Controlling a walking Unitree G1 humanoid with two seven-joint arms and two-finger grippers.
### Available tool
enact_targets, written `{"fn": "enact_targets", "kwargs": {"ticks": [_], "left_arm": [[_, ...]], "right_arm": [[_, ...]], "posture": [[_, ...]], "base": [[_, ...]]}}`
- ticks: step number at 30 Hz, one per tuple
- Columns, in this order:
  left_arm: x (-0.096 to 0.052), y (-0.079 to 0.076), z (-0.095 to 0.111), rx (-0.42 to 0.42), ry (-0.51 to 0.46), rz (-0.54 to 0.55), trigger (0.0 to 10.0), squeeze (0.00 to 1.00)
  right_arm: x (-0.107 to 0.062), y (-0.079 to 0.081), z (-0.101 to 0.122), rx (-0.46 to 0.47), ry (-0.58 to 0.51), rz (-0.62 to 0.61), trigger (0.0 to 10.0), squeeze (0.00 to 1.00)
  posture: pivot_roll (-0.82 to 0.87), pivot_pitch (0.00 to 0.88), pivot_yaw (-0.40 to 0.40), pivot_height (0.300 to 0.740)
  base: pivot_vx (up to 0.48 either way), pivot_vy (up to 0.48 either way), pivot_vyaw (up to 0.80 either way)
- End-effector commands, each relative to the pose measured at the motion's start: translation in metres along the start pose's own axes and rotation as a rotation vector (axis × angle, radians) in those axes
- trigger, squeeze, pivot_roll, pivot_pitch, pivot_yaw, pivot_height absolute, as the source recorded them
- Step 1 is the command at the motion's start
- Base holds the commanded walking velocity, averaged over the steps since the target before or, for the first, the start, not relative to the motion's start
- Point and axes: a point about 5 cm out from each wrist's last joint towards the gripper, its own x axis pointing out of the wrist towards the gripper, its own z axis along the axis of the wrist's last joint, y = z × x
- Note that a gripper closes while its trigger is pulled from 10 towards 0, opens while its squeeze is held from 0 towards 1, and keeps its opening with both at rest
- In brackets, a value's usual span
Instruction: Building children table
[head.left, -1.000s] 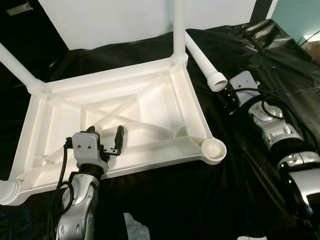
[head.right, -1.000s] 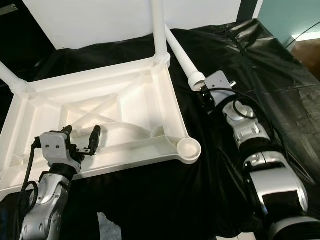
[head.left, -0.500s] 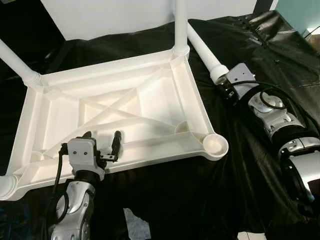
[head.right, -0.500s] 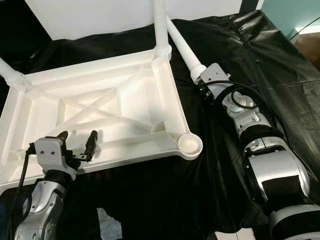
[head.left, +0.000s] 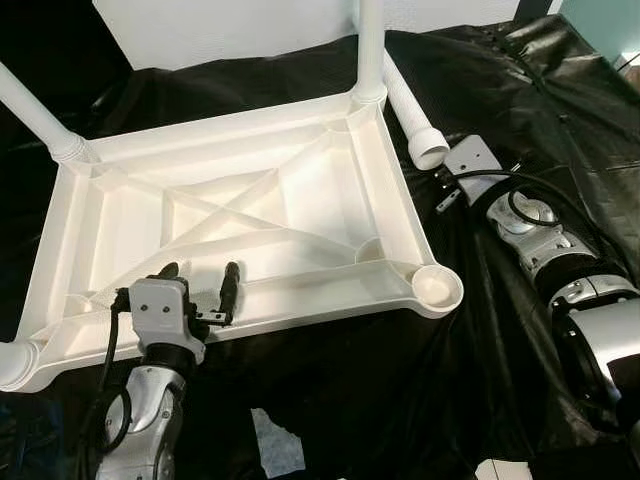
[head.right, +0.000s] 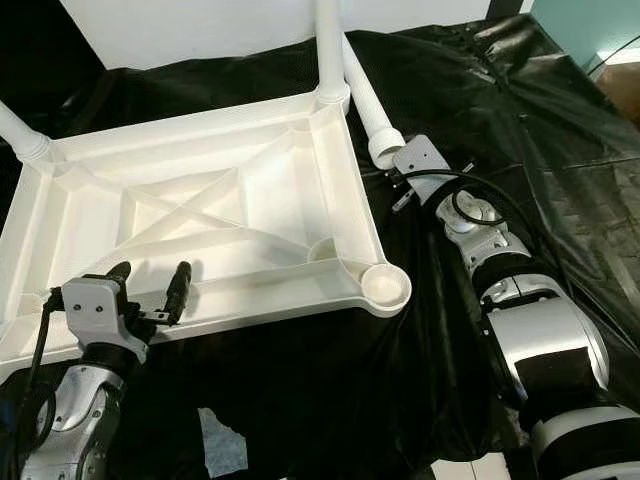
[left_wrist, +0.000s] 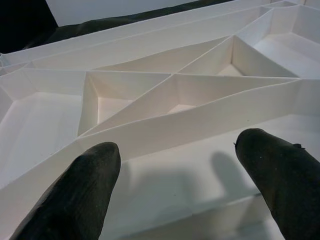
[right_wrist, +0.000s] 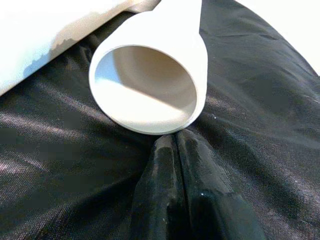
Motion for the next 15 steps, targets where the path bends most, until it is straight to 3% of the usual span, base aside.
{"fn": "enact_targets", "kwargs": {"ticks": [1,2,4,5,6,7,15], "left_arm": [[-0.005,0.006,-0.006,0.016,0.045,0.04,10.0,0.0],[-0.005,0.005,-0.007,0.015,0.045,0.039,10.0,0.0],[-0.005,0.005,-0.007,0.015,0.045,0.039,10.0,0.0],[-0.003,0.003,-0.008,0.01,0.043,0.034,10.0,0.0],[-0.003,0.001,-0.009,0.008,0.041,0.031,10.0,0.0],[-0.002,0.0,-0.009,0.005,0.038,0.026,10.0,0.0],[0.008,-0.008,-0.008,-0.026,0.013,-0.008,10.0,0.0]], "right_arm": [[-0.005,0.003,-0.011,0.023,0.031,-0.037,0.0,0.0],[-0.005,0.004,-0.01,0.025,0.018,-0.057,0.6,0.0],[-0.005,0.004,-0.01,0.025,0.018,-0.057,0.6,0.0],[-0.007,0.005,-0.009,0.046,-0.003,-0.09,10.0,0.31],[-0.007,0.006,-0.009,0.06,-0.011,-0.103,10.0,0.31],[-0.008,0.007,-0.009,0.076,-0.018,-0.115,10.0,1.0],[-0.007,0.02,0.0,0.12,-0.047,-0.138,10.0,1.0]], "posture": [[0.3,0.239,0.091,0.74],[0.29,0.233,0.09,0.74],[0.29,0.233,0.09,0.74],[0.28,0.219,0.086,0.74],[0.28,0.219,0.086,0.74],[0.28,0.216,0.085,0.74],[0.26,0.181,0.074,0.74]], "base": [[0.0,0.0,0.0],[0.0,0.0,0.0],[0.0,0.0,0.0],[0.0,0.0,0.0],[0.0,0.0,0.0],[0.0,0.0,0.0],[0.0,0.0,0.0]]}}
